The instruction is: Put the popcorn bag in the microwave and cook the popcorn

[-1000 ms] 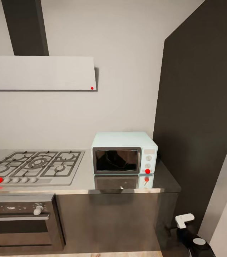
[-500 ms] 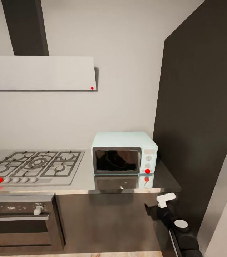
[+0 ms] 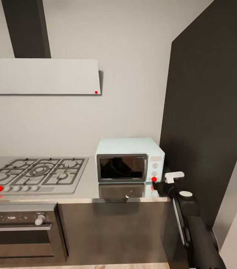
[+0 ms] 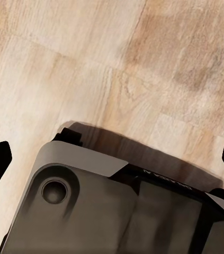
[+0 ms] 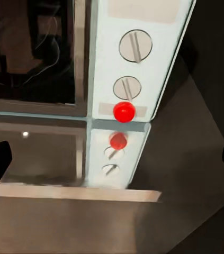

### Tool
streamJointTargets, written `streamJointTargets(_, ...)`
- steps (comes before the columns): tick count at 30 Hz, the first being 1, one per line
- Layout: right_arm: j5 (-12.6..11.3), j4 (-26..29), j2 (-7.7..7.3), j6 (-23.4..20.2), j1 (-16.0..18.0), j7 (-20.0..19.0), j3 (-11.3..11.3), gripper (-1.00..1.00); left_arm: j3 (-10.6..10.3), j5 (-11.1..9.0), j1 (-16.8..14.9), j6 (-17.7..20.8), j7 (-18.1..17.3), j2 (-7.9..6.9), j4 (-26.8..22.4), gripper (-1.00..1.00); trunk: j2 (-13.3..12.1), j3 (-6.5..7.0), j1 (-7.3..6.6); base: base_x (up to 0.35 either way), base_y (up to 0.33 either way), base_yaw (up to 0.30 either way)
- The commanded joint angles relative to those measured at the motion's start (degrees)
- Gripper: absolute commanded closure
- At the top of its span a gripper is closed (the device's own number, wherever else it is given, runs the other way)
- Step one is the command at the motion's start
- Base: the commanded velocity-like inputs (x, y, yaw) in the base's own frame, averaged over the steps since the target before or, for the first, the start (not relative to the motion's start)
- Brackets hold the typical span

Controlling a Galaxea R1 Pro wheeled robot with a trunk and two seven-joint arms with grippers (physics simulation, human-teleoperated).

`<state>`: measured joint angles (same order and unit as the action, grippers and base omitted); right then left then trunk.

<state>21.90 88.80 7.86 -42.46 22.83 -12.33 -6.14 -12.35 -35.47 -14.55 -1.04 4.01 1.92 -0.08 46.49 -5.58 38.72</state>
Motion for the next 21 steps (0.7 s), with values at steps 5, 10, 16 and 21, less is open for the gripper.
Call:
streamJointTargets(5, -3.1, -4.3, 0.05, 2.7, 0.6, 0.2, -3.3, -1.00, -0.5, -0.3, 0.0, -0.1, 0.2, 0.02, 0.0, -1.00, 0.1, -0.10, 0.01, 0.000, 0.000, 0.000)
streamJointTargets(10, -8.0, -18.1, -0.56, 18.9, 0.6, 0.4, -6.3, -1.00, -0.5, -0.3, 0.0, -0.1, 0.2, 0.01, -0.1, -1.00, 0.1, -0.10, 0.01, 0.000, 0.000, 0.000)
streamJointTargets(16, -8.4, -19.2, -0.79, 24.5, 0.6, -0.4, -6.9, -1.00, -0.5, -0.2, 0.0, -0.1, 0.2, 0.02, -0.1, -1.00, 0.1, -0.10, 0.01, 0.000, 0.000, 0.000)
streamJointTargets(21, -8.3, -17.7, -0.96, 24.4, 0.6, -0.6, -6.3, -1.00, -0.5, -0.3, 0.0, -0.2, 0.2, 0.02, -0.2, -1.00, 0.1, -0.10, 0.01, 0.000, 0.000, 0.000)
